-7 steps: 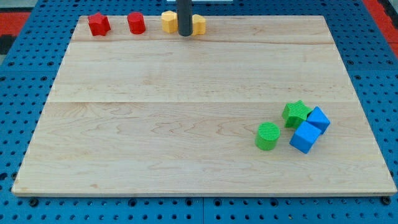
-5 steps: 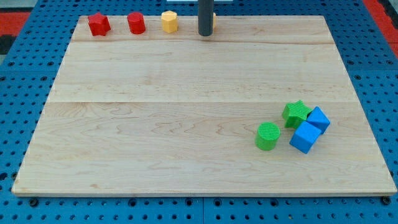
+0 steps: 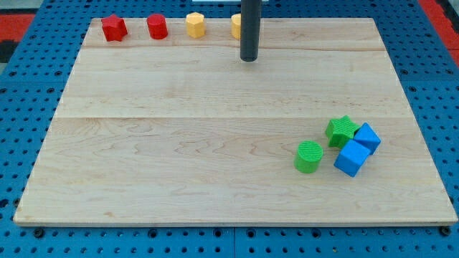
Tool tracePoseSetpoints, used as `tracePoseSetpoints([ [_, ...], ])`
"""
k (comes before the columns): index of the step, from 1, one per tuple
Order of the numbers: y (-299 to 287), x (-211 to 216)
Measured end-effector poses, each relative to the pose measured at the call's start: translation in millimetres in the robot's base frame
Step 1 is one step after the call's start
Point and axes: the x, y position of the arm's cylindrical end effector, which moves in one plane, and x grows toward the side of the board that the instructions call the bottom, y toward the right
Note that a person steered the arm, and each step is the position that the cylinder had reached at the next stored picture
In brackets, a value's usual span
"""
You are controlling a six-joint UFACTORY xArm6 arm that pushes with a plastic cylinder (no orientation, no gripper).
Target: Move the blue cube in between the green star and green circle
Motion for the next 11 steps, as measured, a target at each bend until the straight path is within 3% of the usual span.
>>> tracePoseSetpoints([
  [2, 6.5, 24.0],
  [3, 41.8, 61.6],
  [4, 90.9, 77.8],
  [5, 176.5, 86.2],
  [6, 244.5, 130.6],
  [8, 231.1, 213.6],
  [9, 210.0, 234.3],
  [11, 155.7, 235.1],
])
